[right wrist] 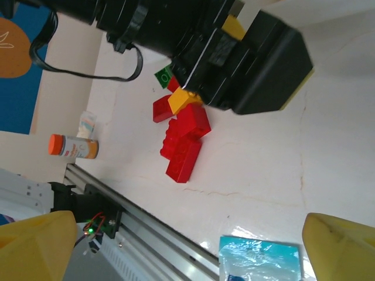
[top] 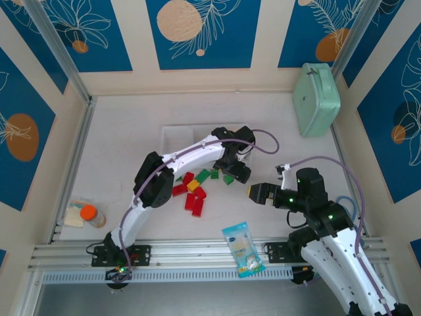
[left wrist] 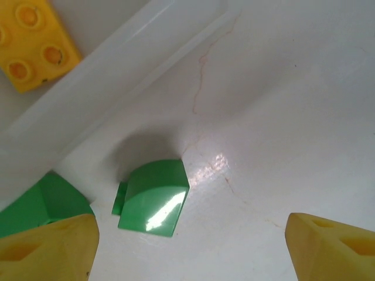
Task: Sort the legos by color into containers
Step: Pick up the lego from the center of the table.
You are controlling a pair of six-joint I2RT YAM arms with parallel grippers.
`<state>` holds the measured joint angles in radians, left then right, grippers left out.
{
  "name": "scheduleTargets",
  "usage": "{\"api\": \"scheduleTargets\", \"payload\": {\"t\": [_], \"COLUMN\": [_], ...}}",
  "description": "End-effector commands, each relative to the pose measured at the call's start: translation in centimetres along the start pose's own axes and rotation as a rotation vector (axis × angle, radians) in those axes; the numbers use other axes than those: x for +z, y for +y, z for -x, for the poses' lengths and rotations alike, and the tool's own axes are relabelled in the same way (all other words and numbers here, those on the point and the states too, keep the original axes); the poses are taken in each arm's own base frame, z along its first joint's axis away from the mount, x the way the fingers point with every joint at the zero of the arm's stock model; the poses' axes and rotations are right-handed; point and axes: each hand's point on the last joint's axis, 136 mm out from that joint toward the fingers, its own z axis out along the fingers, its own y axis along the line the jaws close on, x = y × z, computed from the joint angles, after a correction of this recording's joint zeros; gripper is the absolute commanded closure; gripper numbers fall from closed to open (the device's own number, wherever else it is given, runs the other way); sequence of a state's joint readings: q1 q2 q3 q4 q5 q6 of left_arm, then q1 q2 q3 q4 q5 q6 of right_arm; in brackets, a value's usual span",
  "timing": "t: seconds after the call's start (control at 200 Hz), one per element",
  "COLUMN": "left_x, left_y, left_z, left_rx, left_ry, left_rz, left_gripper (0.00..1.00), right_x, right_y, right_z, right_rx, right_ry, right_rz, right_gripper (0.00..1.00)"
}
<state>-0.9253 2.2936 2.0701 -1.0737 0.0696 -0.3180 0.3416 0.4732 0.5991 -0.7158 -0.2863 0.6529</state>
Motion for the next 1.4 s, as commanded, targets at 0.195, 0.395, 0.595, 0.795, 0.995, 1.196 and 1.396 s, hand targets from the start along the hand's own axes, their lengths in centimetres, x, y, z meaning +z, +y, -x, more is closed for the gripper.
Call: {"api": "scheduleTargets", "payload": {"t": [0.195,0.395,0.595,0.795,0.995,1.196,1.396], "left_x": [2.6,4.1,4.7,5.0,5.2,5.3,3.4], "left_y": [1.7,2.1,1.9,2.2,2.5,2.4,2.5], "left_z": [-1.1,-1.8,-1.8,-2.3,-3.1,-3.3,-2.3], "left_rx": [0.053,0.041,0.028,0.015,-0.011,-0.041,-0.072], "left_ry": [0.108,0.146,0.151,0.169,0.184,0.180,0.109], "left_rz": [0.061,0.068,0.054,0.066,0.079,0.080,0.099], "left_gripper": [0.23,0.28,0.40,0.50,0.59,0.69,0.80], "right_x": [-0.1,-0.3,-0.4,-0.3,-0.1,-0.1,-0.3], "right_y": [0.5,0.5,0.4,0.0,-0.3,-0.3,-0.2], "right_z": [-1.1,-1.2,-1.3,-1.3,-1.4,-1.3,-1.2], "right_rx": [0.029,0.029,0.035,0.048,0.058,0.058,0.053], "right_ry": [0.042,0.041,0.040,0.038,0.037,0.033,0.031], "right_rz": [0.045,0.044,0.037,0.021,0.013,0.011,0.006], "right_gripper": [0.01,0.01,0.01,0.01,0.01,0.01,0.01]}}
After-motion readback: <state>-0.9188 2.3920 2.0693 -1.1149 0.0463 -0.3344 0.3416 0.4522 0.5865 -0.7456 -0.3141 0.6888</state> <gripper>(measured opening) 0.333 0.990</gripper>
